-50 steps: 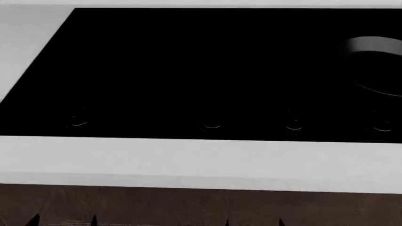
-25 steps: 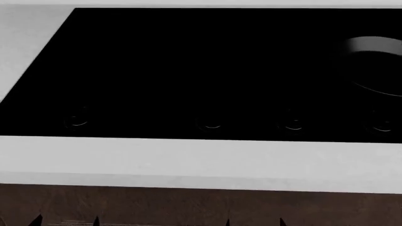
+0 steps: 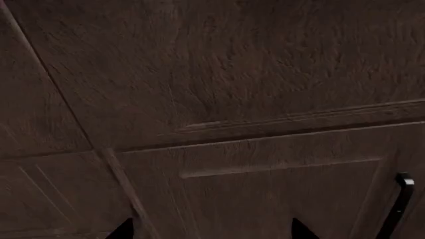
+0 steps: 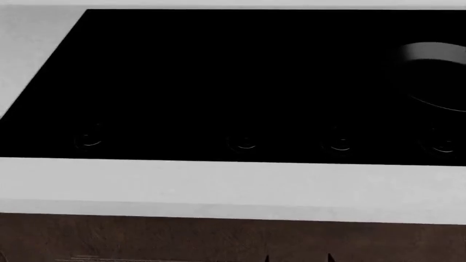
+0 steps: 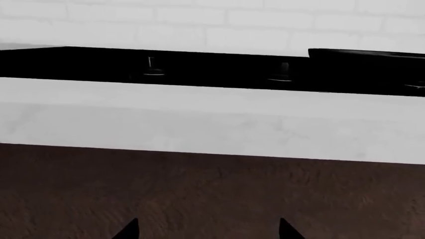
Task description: Pick the steak from the plate and place it in the pan.
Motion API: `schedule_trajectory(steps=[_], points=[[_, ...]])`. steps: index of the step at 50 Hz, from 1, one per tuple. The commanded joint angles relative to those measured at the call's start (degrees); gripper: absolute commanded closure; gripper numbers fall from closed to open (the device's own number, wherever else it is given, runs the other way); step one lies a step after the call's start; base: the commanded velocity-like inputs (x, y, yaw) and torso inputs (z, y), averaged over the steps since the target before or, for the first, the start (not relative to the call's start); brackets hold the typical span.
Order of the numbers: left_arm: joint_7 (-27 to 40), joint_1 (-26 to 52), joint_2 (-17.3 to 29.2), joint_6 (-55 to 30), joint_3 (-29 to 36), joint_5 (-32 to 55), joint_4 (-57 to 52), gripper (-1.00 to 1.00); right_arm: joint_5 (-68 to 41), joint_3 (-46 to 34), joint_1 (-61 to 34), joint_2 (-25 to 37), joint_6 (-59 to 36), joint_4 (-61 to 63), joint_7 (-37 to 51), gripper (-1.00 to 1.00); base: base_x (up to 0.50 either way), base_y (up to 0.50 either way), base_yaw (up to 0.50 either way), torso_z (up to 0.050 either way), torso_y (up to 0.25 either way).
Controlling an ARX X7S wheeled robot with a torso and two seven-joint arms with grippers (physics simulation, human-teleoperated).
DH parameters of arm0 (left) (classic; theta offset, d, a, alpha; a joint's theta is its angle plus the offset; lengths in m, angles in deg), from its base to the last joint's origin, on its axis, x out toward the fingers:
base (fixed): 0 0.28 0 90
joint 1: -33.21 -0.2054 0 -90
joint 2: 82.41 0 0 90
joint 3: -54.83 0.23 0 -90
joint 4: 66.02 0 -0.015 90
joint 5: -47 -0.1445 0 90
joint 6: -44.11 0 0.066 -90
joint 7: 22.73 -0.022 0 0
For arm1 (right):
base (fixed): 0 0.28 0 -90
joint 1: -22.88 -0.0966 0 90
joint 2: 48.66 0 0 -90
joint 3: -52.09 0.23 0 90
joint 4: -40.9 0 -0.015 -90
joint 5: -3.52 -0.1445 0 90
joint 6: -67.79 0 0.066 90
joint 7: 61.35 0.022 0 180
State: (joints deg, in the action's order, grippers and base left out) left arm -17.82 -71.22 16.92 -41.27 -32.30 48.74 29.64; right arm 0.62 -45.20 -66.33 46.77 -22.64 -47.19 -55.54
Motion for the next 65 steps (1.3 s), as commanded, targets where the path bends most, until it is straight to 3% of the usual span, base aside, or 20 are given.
schedule_trajectory(steps=[1,4,12,14,17,23,28,31,33,35,37,42,45,50,56,65], points=[[-2.5,-6.0,0.3,8.6,1.2,-0.3,17.9,-1.0,0.0,-0.3,1.1,0.8,-1.2,2.9,0.4,-1.0,0.0,0.0,0.0,0.0,0.0],[-2.1,-3.3,-1.5,14.5,2.1,-0.9,35.4,-1.0,-0.3,0.1,1.7,1.2,-1.3,4.1,0.9,-1.0,0.0,0.0,0.0,0.0,0.0],[-4.5,-0.5,-5.3,26.6,1.5,1.7,67.4,-1.0,-0.8,-0.3,2.4,1.8,-2.2,6.1,1.4,-1.0,0.0,0.0,0.0,0.0,0.0],[-5.2,-1.8,-6.4,24.4,0.0,3.8,68.2,-1.0,-0.4,-0.5,3.2,2.3,-4.3,9.9,1.8,-1.0,0.0,0.0,0.0,0.0,0.0],[-13.4,-2.9,-7.7,17.0,-2.1,9.0,64.9,-1.0,0.2,-1.2,4.7,3.0,-7.2,16.5,2.2,-1.0,0.0,0.0,0.0,0.0,0.0],[-18.5,-0.3,-9.1,22.4,-8.5,17.3,69.2,-1.0,1.6,-1.4,6.3,5.3,-19.7,35.9,3.0,-1.0,0.0,0.0,0.0,0.0,0.0],[-19.9,0.2,-9.2,24.1,-8.5,20.7,69.2,-1.0,-0.3,-0.2,1.0,7.1,-40.7,53.5,1.8,-1.0,0.0,0.0,0.0,0.0,0.0],[-20.1,0.1,-9.2,24.7,-7.8,22.0,69.2,-1.0,-2.4,1.1,-2.3,7.5,-47.7,58.0,1.7,-1.0,0.0,0.0,0.0,0.0,0.0],[-20.3,0.1,-9.2,25.0,-7.4,22.6,69.2,-1.0,-15.5,1.3,-6.0,15.9,-48.1,58.1,13.7,-1.0,0.0,0.0,0.0,0.0,0.0],[-20.3,0.1,-9.2,25.1,-7.0,22.9,69.2,-1.0,-32.7,-3.5,-14.0,32.2,-42.5,58.1,30.9,-1.0,0.0,0.0,0.0,0.0,0.0],[-20.1,0.0,-9.1,25.3,-6.4,22.2,69.2,-1.0,-49.9,-5.9,-22.3,39.7,-40.0,58.1,46.0,-1.0,0.0,0.0,0.0,0.0,0.0],[-20.0,-0.6,-9.2,31.0,-5.4,20.3,69.3,-1.0,-89.7,-5.8,-45.6,46.8,-42.6,50.9,57.9,-1.0,0.0,0.0,0.0,0.0,0.0],[-20.7,-0.6,-9.2,30.6,-5.6,21.5,69.3,-1.0,-100.6,-8.4,-57.2,48.6,-45.5,44.1,61.7,-1.0,0.0,0.0,0.0,0.0,0.0],[-21.2,-0.6,-9.3,31.2,-4.4,24.0,69.3,-1.0,-110.8,-14.1,-74.5,48.0,-52.0,32.4,64.6,-1.0,0.0,0.0,0.0,0.0,0.0],[-21.9,-0.7,-9.3,32.2,-3.5,25.6,69.3,-1.0,-114.9,-19.3,-87.8,44.2,-58.3,19.4,63.1,-1.0,0.0,0.0,0.0,0.0,0.0],[-22.3,-0.7,-9.3,32.7,-2.2,28.0,69.3,-1.0,-108.3,-21.2,-90.8,39.3,-59.4,6.7,54.8,-1.0,0.0,0.0,0.0,0.0,0.0]])
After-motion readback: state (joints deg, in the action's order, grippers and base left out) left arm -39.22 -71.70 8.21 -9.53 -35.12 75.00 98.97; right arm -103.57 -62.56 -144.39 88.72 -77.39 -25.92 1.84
